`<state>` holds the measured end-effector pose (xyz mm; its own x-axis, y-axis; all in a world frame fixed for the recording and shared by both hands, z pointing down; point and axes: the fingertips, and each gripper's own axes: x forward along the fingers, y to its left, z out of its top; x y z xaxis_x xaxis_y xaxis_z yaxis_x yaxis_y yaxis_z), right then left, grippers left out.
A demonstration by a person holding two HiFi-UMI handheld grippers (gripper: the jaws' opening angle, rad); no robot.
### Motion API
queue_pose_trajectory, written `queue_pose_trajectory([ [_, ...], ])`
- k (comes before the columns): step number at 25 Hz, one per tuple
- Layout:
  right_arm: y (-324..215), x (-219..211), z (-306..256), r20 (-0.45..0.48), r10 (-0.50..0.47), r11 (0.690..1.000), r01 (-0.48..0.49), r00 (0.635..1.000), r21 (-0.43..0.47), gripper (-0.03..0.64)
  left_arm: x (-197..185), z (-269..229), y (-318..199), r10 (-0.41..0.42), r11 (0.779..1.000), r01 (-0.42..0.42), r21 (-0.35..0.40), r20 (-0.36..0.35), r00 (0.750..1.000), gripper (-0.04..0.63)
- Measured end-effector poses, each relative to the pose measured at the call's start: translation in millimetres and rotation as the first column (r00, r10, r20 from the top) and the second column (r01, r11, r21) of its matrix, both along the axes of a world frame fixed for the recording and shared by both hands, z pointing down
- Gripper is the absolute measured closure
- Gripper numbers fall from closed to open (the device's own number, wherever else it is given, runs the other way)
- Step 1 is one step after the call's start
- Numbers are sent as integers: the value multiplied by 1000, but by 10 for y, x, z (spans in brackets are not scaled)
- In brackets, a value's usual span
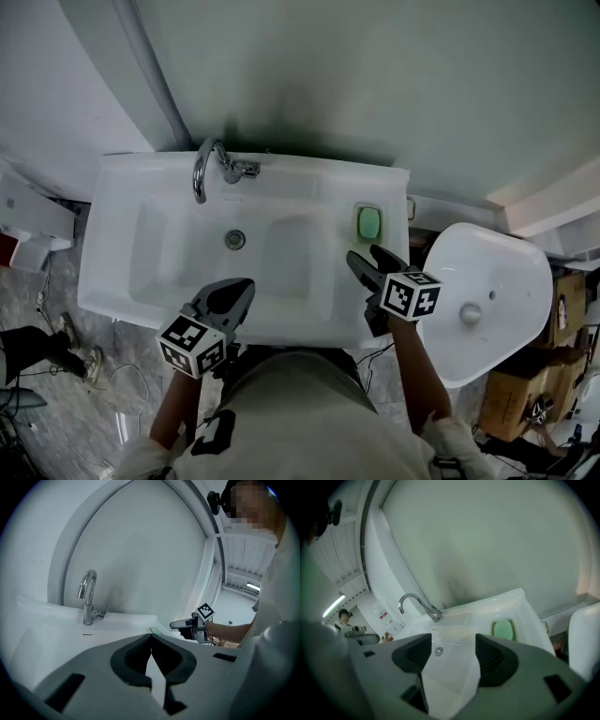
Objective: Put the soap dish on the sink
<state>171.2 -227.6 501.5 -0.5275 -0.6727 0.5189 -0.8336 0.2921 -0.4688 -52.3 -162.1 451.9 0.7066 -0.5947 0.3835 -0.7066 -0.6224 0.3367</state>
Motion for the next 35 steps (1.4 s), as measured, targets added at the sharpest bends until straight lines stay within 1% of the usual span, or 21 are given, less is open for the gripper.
queue_pose_trajectory([
  [3,119,-327,-256,134,-15,1000,12,991,27,350,-76,-64,16,9,999,-8,38,-16,1000,575],
  [4,161,-436,-330,165,-25,999,19,986,37,378,-118,-99,18,7,998,-6,55,-27,1000,575],
  [6,260,-660,-448,199,-59,997,48,978,56,451,-232,-174,33,-3,996,7,85,-50,999,575],
  [7,319,-772,-495,206,-83,995,71,975,65,505,-295,-213,53,-7,995,13,98,-58,998,575],
  [8,383,-884,-539,212,-111,993,98,971,73,601,-355,-254,80,-9,993,16,113,-64,998,575],
  [11,575,-1214,-667,253,-193,980,175,948,93,607,-537,-326,172,-15,989,24,144,-64,998,575],
  [13,679,-1413,-727,268,-231,972,213,935,97,607,-692,-308,228,-47,989,55,137,-64,997,575],
  [16,832,-1662,-816,274,-282,959,259,919,117,607,-910,-312,313,-108,985,119,121,-96,989,575],
  [18,934,-1802,-874,283,-318,947,291,905,134,607,-1011,-314,379,-123,984,136,116,-113,986,575],
  [21,1090,-2002,-961,322,-365,931,335,874,147,609,-1118,-301,476,-124,984,137,113,-115,986,575],
  [24,1223,-2183,-1026,382,-374,927,345,845,144,609,-1176,-291,577,-114,986,128,108,-130,985,575],
  [30,1413,-2381,-1135,448,-365,931,328,816,161,607,-1219,-270,715,-85,989,102,110,-147,985,575],
  [33,1506,-2398,-1161,481,-341,940,307,807,152,607,-1235,-259,741,-68,990,85,110,-147,987,575],
  [35,1564,-2412,-1158,490,-323,946,290,810,144,607,-1246,-250,760,-51,992,68,109,-148,988,575],
])
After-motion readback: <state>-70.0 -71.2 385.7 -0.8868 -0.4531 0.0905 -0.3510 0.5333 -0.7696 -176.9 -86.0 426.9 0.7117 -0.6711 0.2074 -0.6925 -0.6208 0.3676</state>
